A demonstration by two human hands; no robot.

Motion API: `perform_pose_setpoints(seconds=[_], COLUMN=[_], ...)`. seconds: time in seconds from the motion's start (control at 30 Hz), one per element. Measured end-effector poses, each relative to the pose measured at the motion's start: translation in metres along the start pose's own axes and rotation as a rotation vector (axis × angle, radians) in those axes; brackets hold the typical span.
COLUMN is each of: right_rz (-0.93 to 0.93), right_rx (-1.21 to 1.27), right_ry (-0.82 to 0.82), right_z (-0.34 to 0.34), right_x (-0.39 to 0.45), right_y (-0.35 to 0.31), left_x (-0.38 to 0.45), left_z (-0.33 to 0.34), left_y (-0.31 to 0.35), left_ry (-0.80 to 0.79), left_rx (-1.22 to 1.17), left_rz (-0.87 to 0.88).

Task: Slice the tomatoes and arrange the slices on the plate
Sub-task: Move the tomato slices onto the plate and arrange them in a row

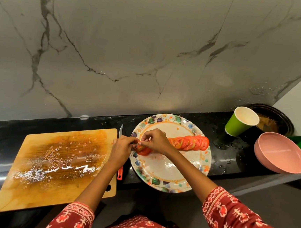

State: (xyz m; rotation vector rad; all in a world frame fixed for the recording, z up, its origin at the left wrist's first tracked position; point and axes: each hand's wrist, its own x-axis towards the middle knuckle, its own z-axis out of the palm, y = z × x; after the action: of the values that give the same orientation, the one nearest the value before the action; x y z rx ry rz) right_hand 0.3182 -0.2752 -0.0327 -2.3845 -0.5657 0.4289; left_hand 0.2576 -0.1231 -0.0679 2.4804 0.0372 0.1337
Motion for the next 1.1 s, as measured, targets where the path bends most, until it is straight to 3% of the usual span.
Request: perform_pose_setpoints(seconds=[0.23,0.47,0.6,0.83,1.1], right_rz=[0.026,0.043,0.054,-0.058,-0.084], right_rx=[-0.276,-0.09,0.05,-0.19,-0.225], right_ry=[0.05,0.113,0.18,-0.043,-0.014], right_z=[-0.002,-0.021,-0.037,-0.028,-0.019], right_x=[-0.008,-0.003,-0.006,-0.03,-0.024], right_y=[0.001,0.009,0.032,0.052,0.059], left_x=[0.0,0.0,-0.005,0.0,0.005], left_z=[0.003,0.009,0.01,0.012,0.015], left_y=[0.002,0.002,0.01,0.025,0.026], left_ry=[-0.007,-0.052,-0.03,-0.19,-0.188], left_rx=[0.027,0.006,-0.005,0.189,0.197], left_rz=[-0.011,-0.041,0.025,0.037,0.073])
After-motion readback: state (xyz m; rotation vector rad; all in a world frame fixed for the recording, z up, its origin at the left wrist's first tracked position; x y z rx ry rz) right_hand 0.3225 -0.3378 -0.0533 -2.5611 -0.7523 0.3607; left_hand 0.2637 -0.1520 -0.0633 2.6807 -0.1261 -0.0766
